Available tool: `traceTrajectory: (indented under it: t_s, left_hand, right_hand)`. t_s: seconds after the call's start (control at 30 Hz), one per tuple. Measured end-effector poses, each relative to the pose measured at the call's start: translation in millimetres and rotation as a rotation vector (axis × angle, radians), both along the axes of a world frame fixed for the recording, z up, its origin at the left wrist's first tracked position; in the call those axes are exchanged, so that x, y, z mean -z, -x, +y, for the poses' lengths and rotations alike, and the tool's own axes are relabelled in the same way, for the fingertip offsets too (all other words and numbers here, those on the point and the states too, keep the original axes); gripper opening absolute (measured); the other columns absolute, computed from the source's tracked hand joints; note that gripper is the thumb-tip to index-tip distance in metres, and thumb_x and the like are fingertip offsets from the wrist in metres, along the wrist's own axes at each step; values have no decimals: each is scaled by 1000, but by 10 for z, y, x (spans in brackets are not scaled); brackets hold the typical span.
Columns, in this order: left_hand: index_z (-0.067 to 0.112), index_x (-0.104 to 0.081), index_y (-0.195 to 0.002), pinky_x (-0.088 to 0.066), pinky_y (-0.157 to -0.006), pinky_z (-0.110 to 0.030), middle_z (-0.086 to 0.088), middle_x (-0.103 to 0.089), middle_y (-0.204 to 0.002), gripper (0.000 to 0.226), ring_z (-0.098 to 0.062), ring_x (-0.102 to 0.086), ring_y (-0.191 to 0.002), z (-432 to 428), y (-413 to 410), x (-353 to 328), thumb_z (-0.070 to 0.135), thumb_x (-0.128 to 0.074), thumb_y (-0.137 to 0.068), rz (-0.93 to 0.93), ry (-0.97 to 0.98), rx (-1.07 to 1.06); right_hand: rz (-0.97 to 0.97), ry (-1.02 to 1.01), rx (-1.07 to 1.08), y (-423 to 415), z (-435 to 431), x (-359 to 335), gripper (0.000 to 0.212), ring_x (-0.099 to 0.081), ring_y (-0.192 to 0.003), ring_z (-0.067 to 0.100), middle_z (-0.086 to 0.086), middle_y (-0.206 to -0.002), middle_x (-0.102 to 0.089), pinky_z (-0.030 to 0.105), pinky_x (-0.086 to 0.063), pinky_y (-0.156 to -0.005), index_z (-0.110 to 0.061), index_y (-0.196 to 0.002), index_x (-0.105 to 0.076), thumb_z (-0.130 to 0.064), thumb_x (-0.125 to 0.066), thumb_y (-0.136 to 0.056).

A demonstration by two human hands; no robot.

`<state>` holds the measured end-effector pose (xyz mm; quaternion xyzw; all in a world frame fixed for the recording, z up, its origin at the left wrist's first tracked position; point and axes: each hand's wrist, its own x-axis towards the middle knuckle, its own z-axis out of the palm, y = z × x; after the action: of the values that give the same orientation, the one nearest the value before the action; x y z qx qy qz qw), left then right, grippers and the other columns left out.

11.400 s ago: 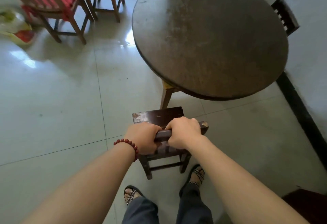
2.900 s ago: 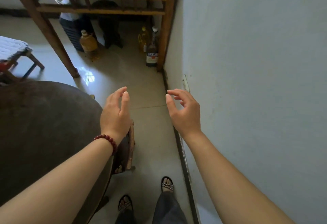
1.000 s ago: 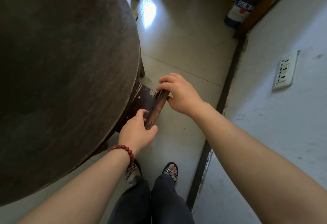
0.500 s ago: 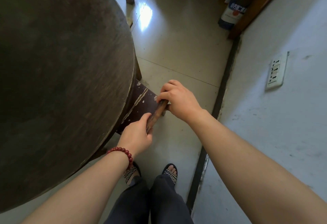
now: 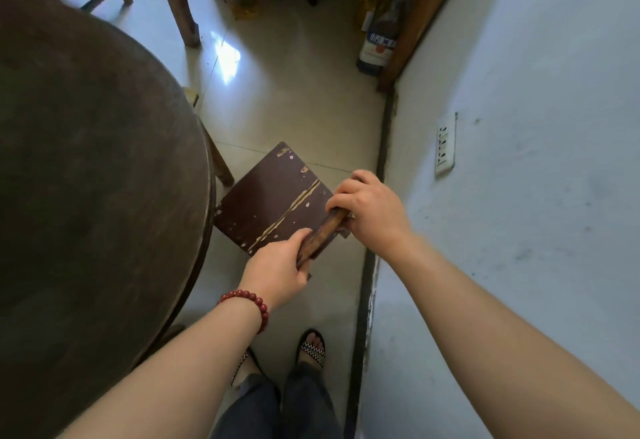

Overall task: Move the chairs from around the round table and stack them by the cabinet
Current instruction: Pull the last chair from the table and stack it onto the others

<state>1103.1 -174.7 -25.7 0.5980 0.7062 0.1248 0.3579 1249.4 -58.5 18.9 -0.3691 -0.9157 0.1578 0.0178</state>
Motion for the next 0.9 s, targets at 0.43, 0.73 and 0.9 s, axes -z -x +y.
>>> traceTrajectory:
  t_s: [0.43,0.73,0.9]
  left_hand:
    - [34,-41,-132,-55,-72,-34,3,-67,-96,49,-20,-62,-82,1146,131,-928,32,-58,-86,71,-105,180]
    - [38,-45,-128,-42,-57,-19,16,-53,-81,45,-8,-49,-70,2294,383,-1255,32,-59,-85,153,-150,196]
    - [41,-46,-124,-52,-67,-28,10,-64,-91,41,-14,-57,-76,2733,544,-1459,37,-57,-85,255,-143,228]
  right_hand:
    - [87,-125,185,-118,813,-917,22,-53,-92,28,-2,-93,-70,35,-48,-70,-21,-87,-74,-7,-76,-70]
    - [116,-121,163,31,1908,-1139,20,-54,-91,20,-4,-94,-70,33,-49,-76,-23,-92,-73,-17,-76,-74]
    - [109,-86,135,158,2323,-1281,22,-58,-90,20,-3,-95,-71,33,-47,-81,-22,-92,-71,-19,-76,-70]
